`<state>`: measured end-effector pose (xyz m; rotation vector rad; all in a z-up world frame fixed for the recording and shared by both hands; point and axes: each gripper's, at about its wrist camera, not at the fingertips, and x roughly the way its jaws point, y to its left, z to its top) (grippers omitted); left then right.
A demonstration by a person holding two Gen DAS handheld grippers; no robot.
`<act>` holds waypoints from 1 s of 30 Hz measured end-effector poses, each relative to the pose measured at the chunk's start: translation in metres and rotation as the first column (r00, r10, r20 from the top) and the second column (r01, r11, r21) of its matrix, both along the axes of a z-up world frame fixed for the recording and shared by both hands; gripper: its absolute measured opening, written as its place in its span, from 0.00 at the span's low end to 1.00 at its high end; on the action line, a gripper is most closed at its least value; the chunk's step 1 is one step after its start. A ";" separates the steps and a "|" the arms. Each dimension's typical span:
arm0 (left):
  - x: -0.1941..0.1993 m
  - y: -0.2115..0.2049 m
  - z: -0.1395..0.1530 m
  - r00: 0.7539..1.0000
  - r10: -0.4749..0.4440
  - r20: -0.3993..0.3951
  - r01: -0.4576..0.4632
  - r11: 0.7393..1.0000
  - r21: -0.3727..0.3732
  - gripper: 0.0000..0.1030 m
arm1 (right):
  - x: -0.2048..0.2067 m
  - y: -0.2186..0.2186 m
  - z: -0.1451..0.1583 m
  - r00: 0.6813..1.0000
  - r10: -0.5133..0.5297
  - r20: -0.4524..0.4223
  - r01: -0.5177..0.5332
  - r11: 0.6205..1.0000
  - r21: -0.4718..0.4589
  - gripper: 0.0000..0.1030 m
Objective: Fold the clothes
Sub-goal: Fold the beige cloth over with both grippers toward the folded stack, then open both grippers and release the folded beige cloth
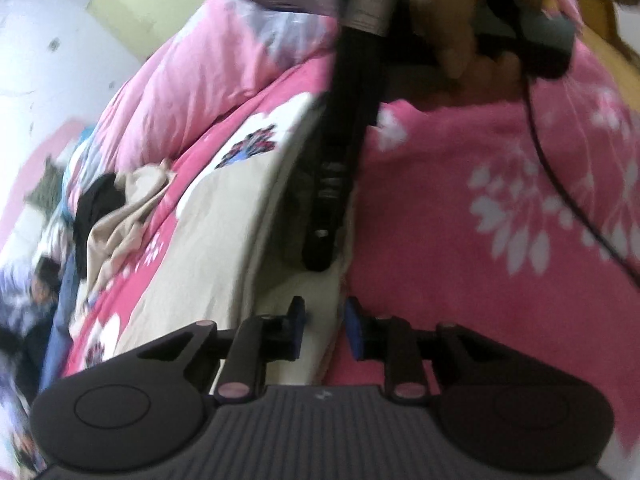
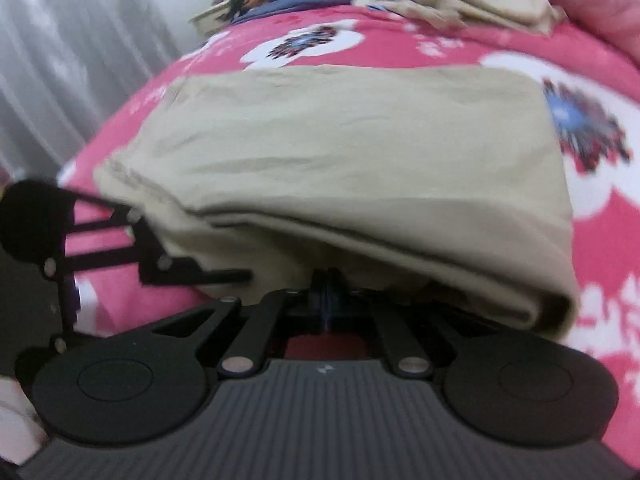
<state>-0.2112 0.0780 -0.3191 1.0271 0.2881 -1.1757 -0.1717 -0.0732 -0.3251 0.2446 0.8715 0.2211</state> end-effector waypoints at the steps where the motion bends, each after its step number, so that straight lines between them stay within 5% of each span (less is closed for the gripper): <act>1: 0.003 0.000 0.006 0.999 0.026 -0.029 -0.027 1.000 -0.013 0.23 | 0.000 0.000 -0.002 1.000 0.003 -0.002 -0.003 1.000 -0.012 0.00; 7: 0.026 -0.006 -0.004 0.961 0.212 -0.177 -0.212 0.977 0.020 0.23 | -0.004 -0.014 0.005 0.996 -0.088 -0.022 0.087 0.996 -0.014 0.00; 11: 0.027 -0.005 -0.011 0.954 0.240 -0.179 -0.243 0.970 0.007 0.23 | -0.013 -0.024 0.004 0.984 -0.167 -0.066 0.167 0.986 -0.010 0.00; 14: 0.036 -0.003 -0.007 0.925 0.292 -0.243 -0.298 0.955 0.012 0.23 | -0.016 -0.021 0.012 0.977 -0.192 -0.090 0.187 0.980 -0.062 0.00; 21: 0.033 -0.005 -0.006 0.885 0.388 -0.257 -0.398 0.917 0.014 0.24 | -0.010 0.010 0.033 0.999 0.015 -0.049 -0.018 0.998 -0.063 0.04; 24: 0.035 0.003 0.007 0.850 0.456 -0.263 -0.470 0.883 0.011 0.24 | 0.011 0.004 0.007 0.996 0.014 -0.089 -0.022 0.996 -0.091 0.02; 27: 0.048 0.014 0.000 0.793 0.530 -0.299 -0.546 0.837 0.036 0.25 | 0.019 -0.021 -0.003 0.992 -0.039 -0.118 0.044 0.998 0.037 0.00; 30: 0.059 0.022 -0.007 0.734 0.591 -0.335 -0.611 0.790 0.055 0.26 | 0.020 -0.025 -0.001 0.991 -0.023 -0.128 0.029 0.998 0.047 0.00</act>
